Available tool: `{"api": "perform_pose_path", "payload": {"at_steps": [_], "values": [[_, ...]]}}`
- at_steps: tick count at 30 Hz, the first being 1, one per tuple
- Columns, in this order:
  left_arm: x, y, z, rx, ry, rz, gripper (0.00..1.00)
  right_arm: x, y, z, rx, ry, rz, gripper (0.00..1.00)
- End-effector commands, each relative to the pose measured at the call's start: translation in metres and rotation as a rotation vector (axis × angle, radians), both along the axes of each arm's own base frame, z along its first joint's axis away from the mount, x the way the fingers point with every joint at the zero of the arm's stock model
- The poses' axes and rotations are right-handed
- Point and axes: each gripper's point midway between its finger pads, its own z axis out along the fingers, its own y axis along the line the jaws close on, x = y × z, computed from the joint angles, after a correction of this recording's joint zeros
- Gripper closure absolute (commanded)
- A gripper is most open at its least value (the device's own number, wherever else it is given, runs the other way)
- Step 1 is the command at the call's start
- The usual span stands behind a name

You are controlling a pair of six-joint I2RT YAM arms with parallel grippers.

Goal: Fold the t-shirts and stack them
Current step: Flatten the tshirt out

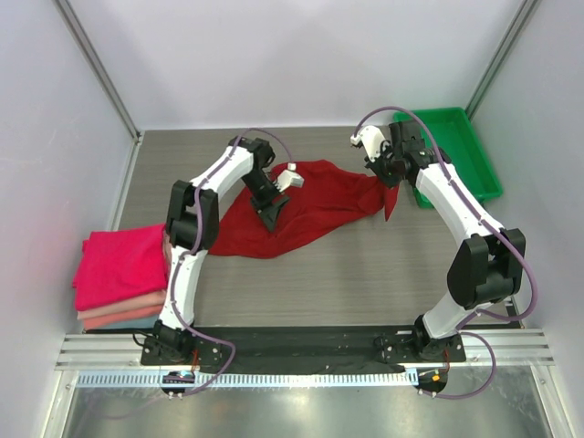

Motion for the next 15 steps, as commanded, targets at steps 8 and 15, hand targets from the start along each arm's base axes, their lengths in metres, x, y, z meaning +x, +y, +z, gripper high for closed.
{"api": "perform_pose_path", "payload": {"at_steps": [8, 15], "values": [[-0.056, 0.015, 0.006, 0.095, 0.274, -0.004, 0.65, 0.007, -0.003, 0.015, 0.002, -0.060, -0.011, 0.99], [-0.017, 0.010, 0.053, 0.023, 0.103, 0.083, 1.00, 0.016, -0.003, 0.039, 0.014, -0.121, -0.017, 0.99]]}}
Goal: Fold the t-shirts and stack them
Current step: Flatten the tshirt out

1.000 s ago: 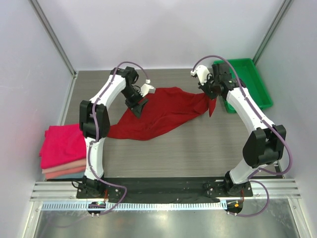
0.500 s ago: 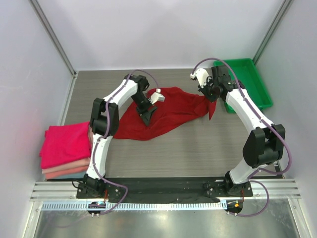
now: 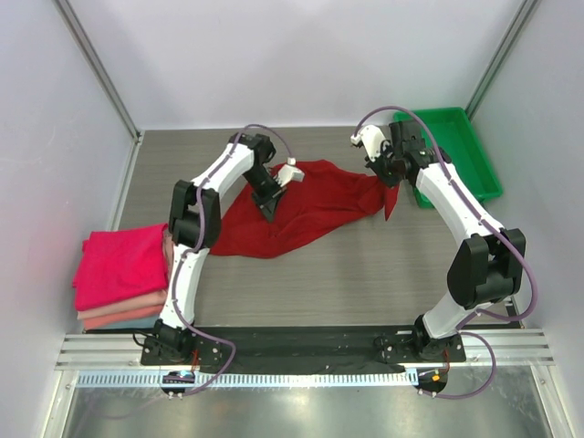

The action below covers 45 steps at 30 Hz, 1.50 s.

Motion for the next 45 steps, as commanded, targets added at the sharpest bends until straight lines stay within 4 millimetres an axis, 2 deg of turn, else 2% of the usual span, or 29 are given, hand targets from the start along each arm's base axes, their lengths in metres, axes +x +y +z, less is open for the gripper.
{"api": "perform_pose_path", "payload": {"at_steps": [1, 4, 5, 8, 11, 12, 13, 15, 16, 17, 20, 25, 26, 28, 29, 30, 35, 39, 45], "values": [[-0.008, 0.019, 0.085, -0.025, 0.002, 0.101, 1.00, 0.018, -0.001, 0.044, 0.012, -0.135, -0.017, 0.99], [0.016, 0.033, 0.120, -0.084, -0.125, 0.181, 1.00, 0.027, -0.003, 0.069, 0.011, -0.198, -0.028, 0.99], [0.016, 0.039, 0.141, -0.103, -0.179, 0.205, 1.00, 0.029, -0.003, 0.079, 0.014, -0.221, -0.032, 0.99], [0.012, 0.058, 0.163, -0.123, -0.250, 0.256, 1.00, 0.032, -0.003, 0.088, 0.017, -0.247, -0.038, 0.99], [0.002, 0.067, 0.169, -0.127, -0.275, 0.279, 1.00, 0.035, -0.006, 0.088, 0.008, -0.259, -0.057, 0.99], [-0.012, 0.071, 0.168, -0.120, -0.264, 0.284, 1.00, 0.036, -0.007, 0.088, 0.009, -0.262, -0.059, 0.99], [-0.014, 0.072, 0.168, -0.120, -0.279, 0.290, 1.00, 0.036, -0.006, 0.088, 0.015, -0.261, -0.064, 0.99], [-0.027, 0.074, 0.158, -0.117, -0.255, 0.296, 0.99, 0.034, -0.005, 0.086, 0.029, -0.251, -0.064, 0.99], [-0.026, 0.072, 0.154, -0.127, -0.255, 0.295, 0.92, 0.032, -0.003, 0.085, 0.039, -0.245, -0.064, 0.99], [-0.026, 0.069, 0.149, -0.128, -0.245, 0.289, 0.71, 0.030, -0.003, 0.079, 0.039, -0.229, -0.062, 0.99], [-0.022, 0.053, 0.129, -0.095, -0.177, 0.245, 0.57, 0.024, -0.003, 0.072, 0.043, -0.210, -0.066, 0.99], [-0.019, 0.009, 0.096, -0.118, 0.001, 0.210, 0.56, 0.005, -0.008, 0.065, 0.026, -0.184, -0.055, 0.99], [-0.019, 0.004, 0.091, -0.116, 0.010, 0.200, 0.56, -0.002, -0.011, 0.051, 0.002, -0.155, -0.053, 0.99], [-0.014, -0.002, 0.079, -0.099, 0.004, 0.195, 0.56, -0.012, -0.021, 0.050, -0.038, -0.161, -0.053, 0.99], [-0.010, -0.004, 0.069, -0.083, 0.022, 0.211, 0.56, -0.019, -0.024, 0.039, -0.050, -0.138, -0.051, 0.99], [-0.006, -0.004, 0.064, -0.070, 0.024, 0.220, 0.57, -0.024, -0.026, 0.042, -0.052, -0.147, -0.049, 0.99], [-0.001, -0.010, 0.038, -0.040, 0.080, 0.227, 0.58, -0.037, -0.031, 0.030, -0.050, -0.121, -0.064, 0.99], [-0.004, -0.007, 0.014, 0.029, 0.116, 0.227, 0.58, -0.036, -0.033, 0.028, -0.049, -0.116, -0.070, 0.99], [-0.005, 0.005, -0.008, 0.130, 0.101, 0.250, 0.60, -0.030, -0.031, 0.029, -0.034, -0.118, -0.069, 0.99]]}}
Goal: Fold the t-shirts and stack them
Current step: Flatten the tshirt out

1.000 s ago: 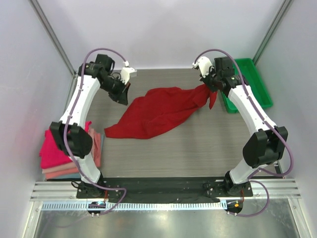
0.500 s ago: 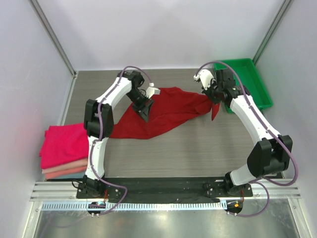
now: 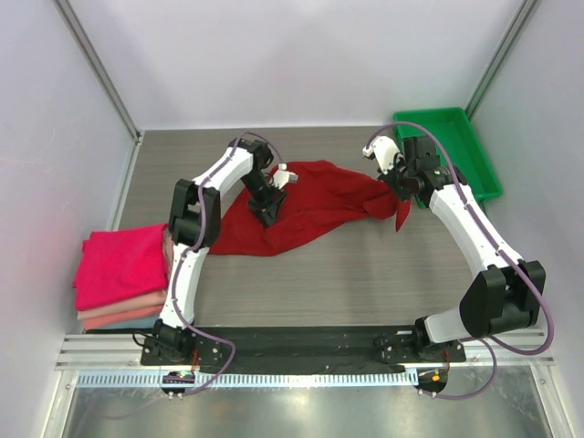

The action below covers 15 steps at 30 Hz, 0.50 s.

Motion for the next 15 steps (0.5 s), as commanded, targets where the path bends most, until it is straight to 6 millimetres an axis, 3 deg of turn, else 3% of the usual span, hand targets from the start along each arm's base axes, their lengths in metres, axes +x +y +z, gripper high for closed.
{"api": "perform_pose_path", "payload": {"at_steps": [1, 3, 4, 7, 9, 13, 14, 15], "values": [[0.003, 0.006, -0.005, 0.064, -0.029, 0.016, 0.63, 0.011, 0.000, 0.020, 0.013, -0.072, -0.004, 0.99], [0.006, 0.009, -0.010, 0.094, -0.042, 0.018, 0.71, 0.013, 0.001, 0.016, 0.017, -0.063, -0.003, 0.99], [0.007, 0.009, -0.013, 0.101, -0.037, 0.023, 0.82, 0.014, 0.001, 0.016, 0.019, -0.064, -0.003, 0.99], [0.010, 0.009, -0.015, 0.109, -0.047, 0.027, 1.00, 0.018, 0.003, 0.018, 0.025, -0.066, -0.004, 0.99], [0.013, 0.008, -0.011, 0.101, -0.069, 0.027, 1.00, 0.020, 0.003, 0.019, 0.027, -0.068, -0.005, 0.99], [0.023, 0.011, 0.027, 0.088, -0.185, 0.029, 1.00, 0.023, 0.003, 0.031, 0.025, -0.097, -0.005, 0.99], [0.026, 0.011, 0.056, 0.062, -0.255, 0.033, 1.00, 0.025, 0.001, 0.035, 0.019, -0.110, -0.011, 0.99], [0.027, 0.013, 0.070, 0.054, -0.288, 0.038, 1.00, 0.026, -0.001, 0.041, 0.017, -0.124, -0.017, 0.99]]}}
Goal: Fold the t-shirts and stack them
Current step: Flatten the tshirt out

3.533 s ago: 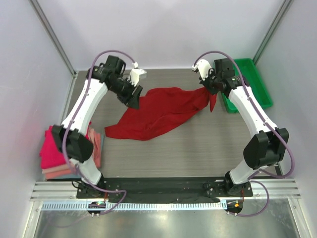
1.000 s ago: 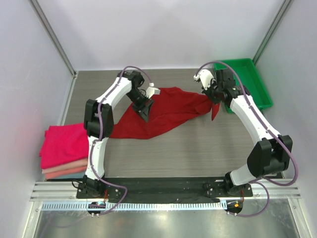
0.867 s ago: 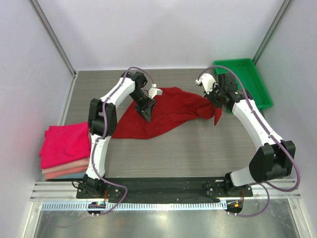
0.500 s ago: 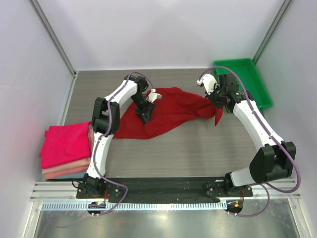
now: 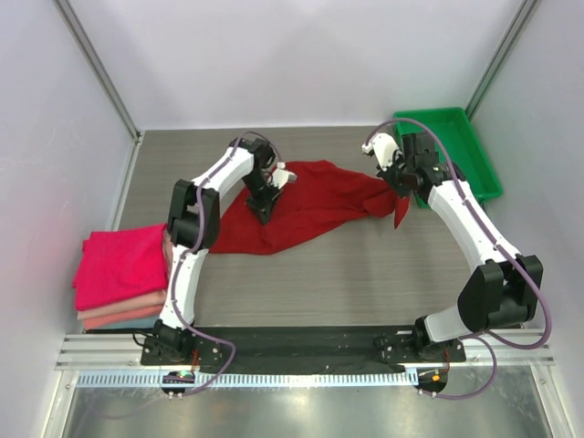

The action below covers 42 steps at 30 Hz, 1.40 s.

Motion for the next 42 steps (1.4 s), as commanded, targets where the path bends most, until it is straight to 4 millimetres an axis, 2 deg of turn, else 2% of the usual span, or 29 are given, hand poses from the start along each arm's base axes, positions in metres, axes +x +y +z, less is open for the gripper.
{"api": "perform_pose_path", "payload": {"at_steps": [1, 2, 3, 5, 6, 8, 9, 13, 15, 16, 18, 19, 20, 21, 22, 23, 24, 25, 28, 31, 35, 36, 38, 39, 40, 42], "values": [[0.020, 0.001, 0.095, -0.066, -0.275, 0.003, 1.00, 0.020, -0.003, 0.050, 0.016, -0.146, -0.022, 0.99], [0.021, 0.005, 0.109, -0.061, -0.319, 0.009, 1.00, 0.025, -0.003, 0.065, 0.026, -0.183, -0.030, 0.99], [0.019, 0.009, 0.137, -0.081, -0.391, 0.014, 1.00, 0.027, -0.005, 0.074, 0.032, -0.204, -0.037, 0.99], [0.016, 0.020, 0.157, -0.059, -0.458, 0.026, 1.00, 0.035, -0.004, 0.095, 0.048, -0.260, -0.050, 0.99], [0.008, 0.025, 0.174, -0.063, -0.501, 0.024, 1.00, 0.038, -0.005, 0.102, 0.055, -0.278, -0.055, 0.99], [-0.004, 0.038, 0.189, -0.042, -0.548, 0.026, 1.00, 0.045, -0.012, 0.115, 0.039, -0.321, -0.099, 0.99], [-0.003, 0.040, 0.188, -0.028, -0.555, 0.029, 1.00, 0.049, -0.013, 0.117, 0.037, -0.331, -0.110, 0.99], [-0.032, 0.063, 0.203, 0.002, -0.598, 0.040, 1.00, 0.062, -0.021, 0.133, 0.037, -0.386, -0.168, 0.99], [-0.046, 0.070, 0.205, 0.007, -0.603, 0.041, 1.00, 0.063, -0.021, 0.134, 0.041, -0.387, -0.177, 0.99], [-0.057, 0.072, 0.214, -0.014, -0.618, 0.045, 1.00, 0.062, -0.021, 0.131, 0.039, -0.383, -0.178, 0.99], [-0.083, 0.077, 0.194, -0.006, -0.540, 0.044, 1.00, 0.057, -0.022, 0.127, 0.034, -0.373, -0.172, 0.99], [-0.095, 0.077, 0.184, -0.021, -0.495, 0.042, 1.00, 0.053, -0.022, 0.114, 0.026, -0.344, -0.167, 0.99], [-0.118, 0.080, 0.167, -0.017, -0.429, 0.049, 0.99, 0.050, -0.022, 0.107, 0.019, -0.331, -0.165, 0.99], [-0.130, 0.080, 0.157, -0.026, -0.385, 0.052, 0.94, 0.045, -0.023, 0.104, 0.015, -0.324, -0.158, 0.99], [-0.143, 0.079, 0.151, -0.040, -0.350, 0.050, 0.92, 0.039, -0.023, 0.089, 0.005, -0.290, -0.154, 0.99], [-0.163, 0.077, 0.140, -0.071, -0.291, 0.054, 0.90, 0.035, -0.022, 0.083, 0.007, -0.275, -0.143, 0.99], [-0.170, 0.077, 0.138, -0.084, -0.279, 0.058, 0.81, 0.031, -0.022, 0.078, 0.005, -0.264, -0.138, 0.99], [-0.173, 0.077, 0.136, -0.087, -0.277, 0.062, 0.80, 0.024, -0.023, 0.067, 0.002, -0.237, -0.134, 0.99], [-0.167, 0.081, 0.135, -0.064, -0.325, 0.054, 0.73, 0.010, -0.022, 0.047, 0.003, -0.184, -0.121, 0.99], [-0.143, 0.077, 0.125, -0.030, -0.338, 0.041, 0.63, -0.002, -0.021, 0.032, 0.008, -0.143, -0.110, 0.99], [-0.108, 0.059, 0.112, -0.018, -0.337, 0.019, 0.60, -0.009, -0.023, 0.021, -0.017, -0.122, -0.099, 0.99], [-0.098, 0.050, 0.102, -0.001, -0.312, 0.003, 0.60, -0.010, -0.024, 0.017, -0.022, -0.114, -0.095, 0.99], [-0.087, 0.042, 0.092, 0.013, -0.283, 0.015, 0.59, -0.010, -0.025, 0.014, -0.029, -0.107, -0.095, 0.99], [-0.079, 0.035, 0.094, -0.002, -0.277, 0.026, 0.59, -0.010, -0.024, 0.014, -0.027, -0.107, -0.093, 0.99], [-0.076, 0.031, 0.078, 0.016, -0.221, 0.032, 0.59, -0.010, -0.023, 0.014, -0.022, -0.106, -0.090, 0.99], [-0.066, 0.024, 0.074, 0.009, -0.203, 0.035, 0.59, -0.008, -0.023, 0.017, -0.017, -0.114, -0.091, 0.99]]}}
